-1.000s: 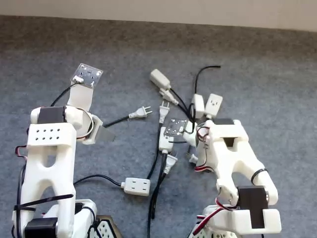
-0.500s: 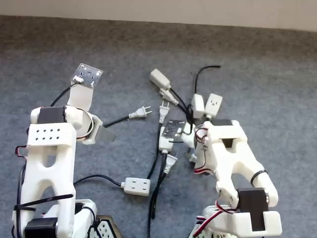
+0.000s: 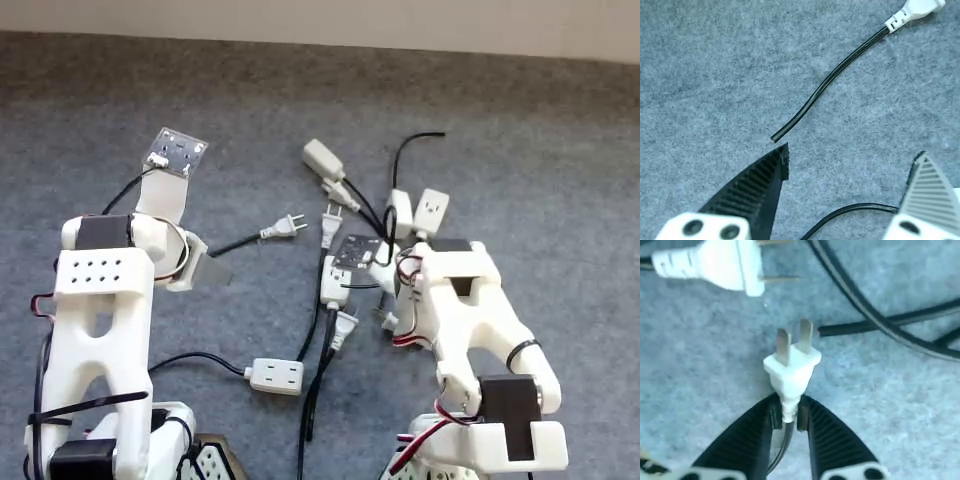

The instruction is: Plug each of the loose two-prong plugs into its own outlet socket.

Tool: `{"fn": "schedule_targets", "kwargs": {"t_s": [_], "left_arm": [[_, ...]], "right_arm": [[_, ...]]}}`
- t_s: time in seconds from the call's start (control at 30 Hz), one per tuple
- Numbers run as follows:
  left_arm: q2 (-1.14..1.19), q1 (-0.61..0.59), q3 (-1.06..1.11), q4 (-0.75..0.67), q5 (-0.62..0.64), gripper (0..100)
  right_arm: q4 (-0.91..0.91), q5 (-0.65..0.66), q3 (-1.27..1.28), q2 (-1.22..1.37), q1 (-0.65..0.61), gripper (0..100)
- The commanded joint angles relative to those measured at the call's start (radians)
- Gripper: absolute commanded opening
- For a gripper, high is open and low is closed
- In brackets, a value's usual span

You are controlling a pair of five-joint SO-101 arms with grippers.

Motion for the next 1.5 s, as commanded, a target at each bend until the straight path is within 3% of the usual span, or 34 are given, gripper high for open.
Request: {"fn": "schedule_targets", "kwargs": {"t_s": [0.0, 0.2, 0.33, 0.53, 0.8, 1.17, 1.47], "left_arm": [[-0.007, -0.004, -0.008, -0.005, -0.006, 37], [-0.01, -0.005, -0.068, -0.002, -0.006, 27], [-0.012, 0.002, -0.154, 0.112, -0.046, 30], [-0.216, 0.03, -0.208, 0.193, -0.051, 39], [-0.691, 0.068, 0.097, 0.19, -0.055, 39], [-0.989, 0.177, 0.321, 0.161, 0.04, 39], [-1.138, 0.223, 0.489, 0.031, 0.074, 39]], "right_arm": [[0.111, -0.089, -0.091, -0.056, -0.025, 0.6], [0.348, -0.269, -0.222, -0.337, -0.15, 0.6], [0.438, -0.381, -0.242, -0.512, -0.317, 0.6], [0.355, -0.628, -0.179, -0.611, -0.538, 0.6], [0.177, -0.841, -0.07, -0.611, -0.74, 0.6], [0.117, -0.847, -0.047, -0.611, -0.762, 0.6], [0.096, -0.931, -0.028, -0.611, -0.783, 0.6]]}}
